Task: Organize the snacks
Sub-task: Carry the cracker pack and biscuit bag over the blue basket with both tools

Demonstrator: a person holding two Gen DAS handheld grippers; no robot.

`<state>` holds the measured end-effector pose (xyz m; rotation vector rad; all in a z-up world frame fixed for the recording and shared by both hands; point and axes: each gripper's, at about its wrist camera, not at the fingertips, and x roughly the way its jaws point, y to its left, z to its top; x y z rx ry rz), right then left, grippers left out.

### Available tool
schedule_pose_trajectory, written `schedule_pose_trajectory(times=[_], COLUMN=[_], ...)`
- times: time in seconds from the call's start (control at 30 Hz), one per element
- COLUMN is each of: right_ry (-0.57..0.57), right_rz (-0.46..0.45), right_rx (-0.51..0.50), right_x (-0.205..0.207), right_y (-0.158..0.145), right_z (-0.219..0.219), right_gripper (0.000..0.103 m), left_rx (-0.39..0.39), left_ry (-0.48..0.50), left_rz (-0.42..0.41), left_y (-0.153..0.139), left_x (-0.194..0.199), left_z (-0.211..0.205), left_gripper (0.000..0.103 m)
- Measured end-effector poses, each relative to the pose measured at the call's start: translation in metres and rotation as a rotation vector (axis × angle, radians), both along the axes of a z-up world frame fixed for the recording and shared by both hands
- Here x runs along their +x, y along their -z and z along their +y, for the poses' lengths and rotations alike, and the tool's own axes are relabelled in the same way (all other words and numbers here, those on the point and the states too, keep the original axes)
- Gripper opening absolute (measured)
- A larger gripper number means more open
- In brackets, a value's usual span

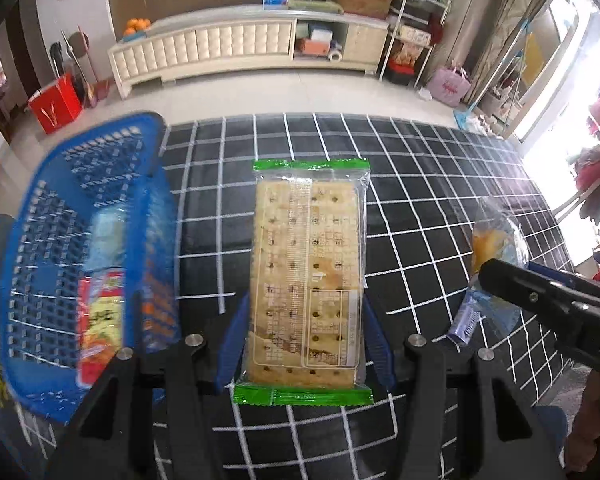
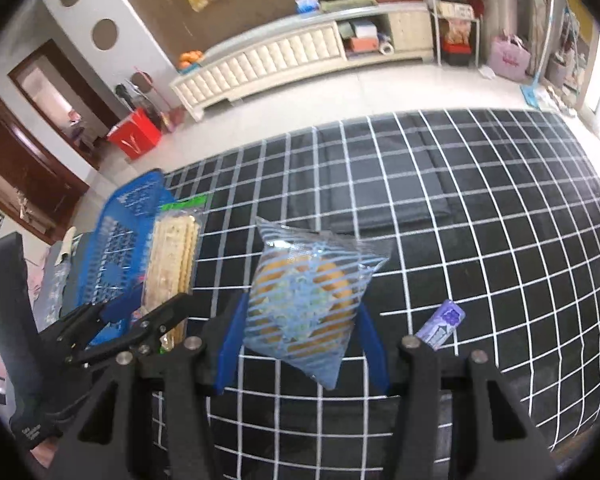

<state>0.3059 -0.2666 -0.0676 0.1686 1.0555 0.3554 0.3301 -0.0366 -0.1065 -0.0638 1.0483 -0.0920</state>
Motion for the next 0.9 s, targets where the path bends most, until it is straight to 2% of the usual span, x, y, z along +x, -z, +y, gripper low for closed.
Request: schedule_pose_trajectory(times=[0.3, 0.47, 0.77, 0.9], right_ry=[-0.076, -0.135, -0.23, -0.273], right_rz=[-0.046, -0.056, -0.051, -0.045], right_rx=[-0.006, -0.017, -0.023, -0.026], right_x=[-0.003, -0.003, 0.0, 0.006], right_y=[-0.019, -0.021, -0.019, -0.016], right_z=[0.062, 0.101, 0.167, 0.193], right_gripper=[0.058, 0.058, 0.058, 0.058], left_rx=[0.005, 0.011, -0.021, -0.01], left_ry=[-0.017, -0.026, -0.098, -0.132], left_rz=[-0.076, -0.112, -0.103, -0.103], left_y=[-0.04, -0.055, -0.057, -0.059], left_x=[-0.033, -0.047, -0.059, -0.062], left_z=[0.027, 0.057, 0.128, 0.157], left_gripper=[0.052, 0.052, 0.052, 0.052])
